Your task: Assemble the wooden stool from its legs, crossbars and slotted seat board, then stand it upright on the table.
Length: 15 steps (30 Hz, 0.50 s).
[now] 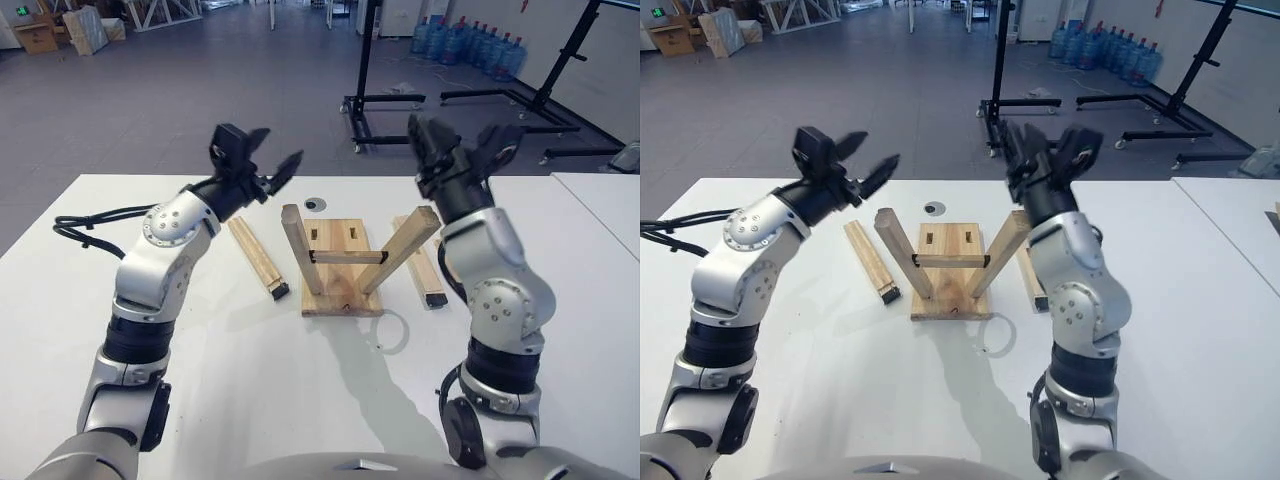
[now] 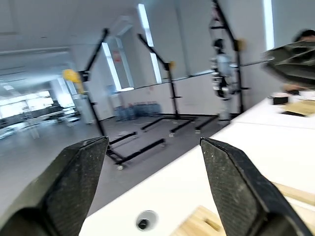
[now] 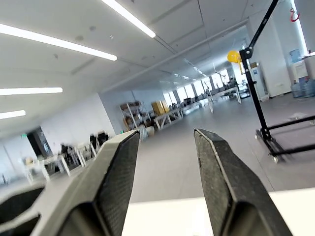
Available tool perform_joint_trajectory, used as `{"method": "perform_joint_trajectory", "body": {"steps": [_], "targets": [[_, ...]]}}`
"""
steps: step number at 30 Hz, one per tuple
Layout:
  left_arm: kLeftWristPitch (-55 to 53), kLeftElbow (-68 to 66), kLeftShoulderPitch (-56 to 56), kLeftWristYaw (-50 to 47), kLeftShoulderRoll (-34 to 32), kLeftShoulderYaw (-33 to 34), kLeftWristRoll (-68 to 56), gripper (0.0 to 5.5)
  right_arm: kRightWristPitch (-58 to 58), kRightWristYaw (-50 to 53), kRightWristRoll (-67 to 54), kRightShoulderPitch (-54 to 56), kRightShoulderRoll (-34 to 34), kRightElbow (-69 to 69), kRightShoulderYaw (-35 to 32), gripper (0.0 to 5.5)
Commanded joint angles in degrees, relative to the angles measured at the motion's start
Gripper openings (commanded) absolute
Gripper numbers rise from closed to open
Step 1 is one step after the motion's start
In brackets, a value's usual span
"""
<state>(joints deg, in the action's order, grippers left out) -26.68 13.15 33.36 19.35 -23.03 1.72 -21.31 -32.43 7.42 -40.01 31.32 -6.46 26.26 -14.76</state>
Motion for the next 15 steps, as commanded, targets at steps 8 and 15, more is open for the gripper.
{"method": "perform_joint_trajectory", "body": {"steps": [8, 15], "targets": [[-0.8, -7.3, 0.2, -8.5, 1.1, 10.5, 1.2, 3.41, -8.4, -12.5, 9.8, -19.2, -14.0, -1.4, 13.1, 2.05], [-1.0, -6.0, -1.5, -7.7, 1.9, 10.1, 0.5, 3.41, -12.9, -28.8, 0.3, -23.1, -19.9, 16.4, 23.8, 2.05]]}}
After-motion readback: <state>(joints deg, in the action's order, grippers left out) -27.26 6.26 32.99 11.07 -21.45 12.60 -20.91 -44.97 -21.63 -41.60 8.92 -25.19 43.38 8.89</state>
